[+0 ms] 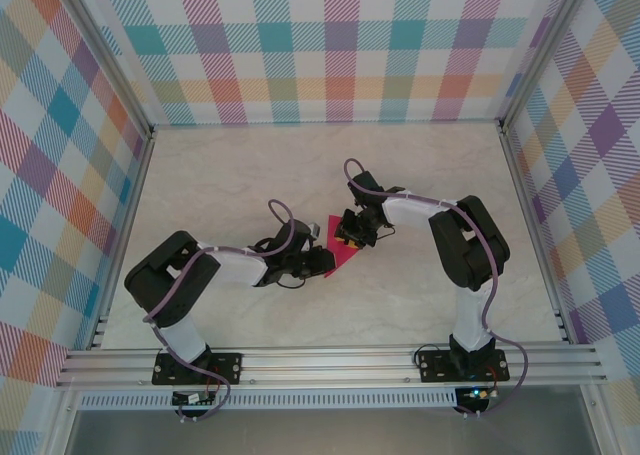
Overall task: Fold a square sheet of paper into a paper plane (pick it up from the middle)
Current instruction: Fourth fold the wing at the center of the table.
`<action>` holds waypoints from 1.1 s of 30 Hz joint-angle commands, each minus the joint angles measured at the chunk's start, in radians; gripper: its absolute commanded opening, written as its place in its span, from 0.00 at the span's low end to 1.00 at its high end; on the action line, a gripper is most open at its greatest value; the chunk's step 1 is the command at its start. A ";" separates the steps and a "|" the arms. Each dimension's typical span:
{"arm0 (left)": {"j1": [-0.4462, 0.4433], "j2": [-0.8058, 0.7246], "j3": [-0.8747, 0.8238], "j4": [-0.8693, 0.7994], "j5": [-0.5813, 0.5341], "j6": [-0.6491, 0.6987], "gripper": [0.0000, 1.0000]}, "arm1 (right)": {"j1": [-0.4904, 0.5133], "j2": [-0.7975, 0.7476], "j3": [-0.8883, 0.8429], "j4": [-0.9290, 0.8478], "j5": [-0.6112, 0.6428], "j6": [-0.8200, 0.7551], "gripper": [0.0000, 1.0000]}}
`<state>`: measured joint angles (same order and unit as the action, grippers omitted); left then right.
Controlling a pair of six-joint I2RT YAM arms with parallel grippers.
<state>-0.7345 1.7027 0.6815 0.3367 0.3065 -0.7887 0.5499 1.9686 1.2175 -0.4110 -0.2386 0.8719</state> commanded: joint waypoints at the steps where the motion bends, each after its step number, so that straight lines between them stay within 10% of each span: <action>1: 0.006 -0.095 -0.004 -0.011 -0.038 0.020 0.24 | -0.015 0.135 -0.073 -0.073 0.192 0.010 0.30; 33: -0.043 -0.004 0.015 0.074 -0.039 0.005 0.23 | -0.014 0.185 -0.023 -0.155 0.225 0.054 0.29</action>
<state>-0.7673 1.6836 0.6724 0.3954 0.2462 -0.7860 0.5499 2.0010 1.2667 -0.4843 -0.2314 0.9062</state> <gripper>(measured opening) 0.235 0.286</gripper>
